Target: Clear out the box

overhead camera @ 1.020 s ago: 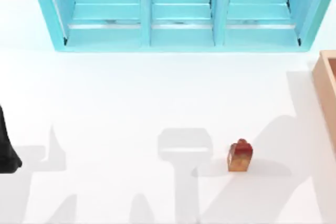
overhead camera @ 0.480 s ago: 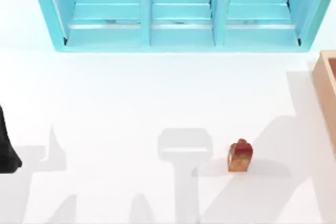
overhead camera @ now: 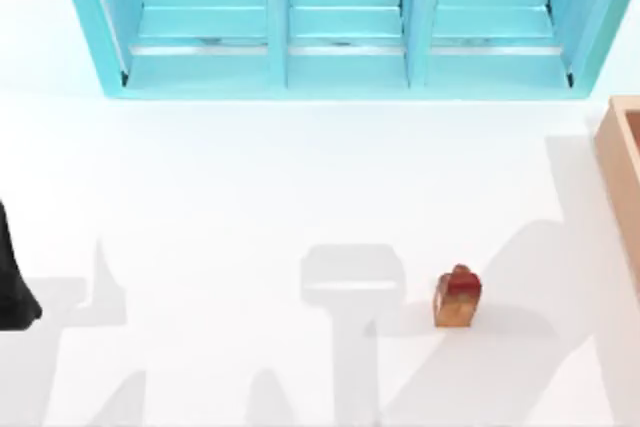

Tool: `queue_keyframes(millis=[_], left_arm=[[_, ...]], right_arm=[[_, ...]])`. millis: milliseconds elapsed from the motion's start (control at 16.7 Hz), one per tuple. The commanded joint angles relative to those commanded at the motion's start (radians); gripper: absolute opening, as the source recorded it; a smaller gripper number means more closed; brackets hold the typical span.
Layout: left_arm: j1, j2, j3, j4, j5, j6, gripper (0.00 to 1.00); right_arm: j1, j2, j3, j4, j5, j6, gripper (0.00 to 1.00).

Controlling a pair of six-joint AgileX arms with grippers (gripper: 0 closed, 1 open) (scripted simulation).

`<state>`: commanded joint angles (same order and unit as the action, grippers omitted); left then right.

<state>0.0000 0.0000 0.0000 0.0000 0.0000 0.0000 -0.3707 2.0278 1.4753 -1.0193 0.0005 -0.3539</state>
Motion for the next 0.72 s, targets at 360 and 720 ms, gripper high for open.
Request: queue_keyframes(millis=[360, 720], left_arm=[[0.000, 0.000, 0.000, 0.000, 0.000, 0.000, 1.00], [0.000, 0.000, 0.000, 0.000, 0.000, 0.000, 1.00]], right_arm=[[0.016, -0.006, 0.151, -0.172, -0.013, 0.022, 0.00], [0.000, -0.029, 0.395, -0.415, -0.004, 0.006, 0.00]])
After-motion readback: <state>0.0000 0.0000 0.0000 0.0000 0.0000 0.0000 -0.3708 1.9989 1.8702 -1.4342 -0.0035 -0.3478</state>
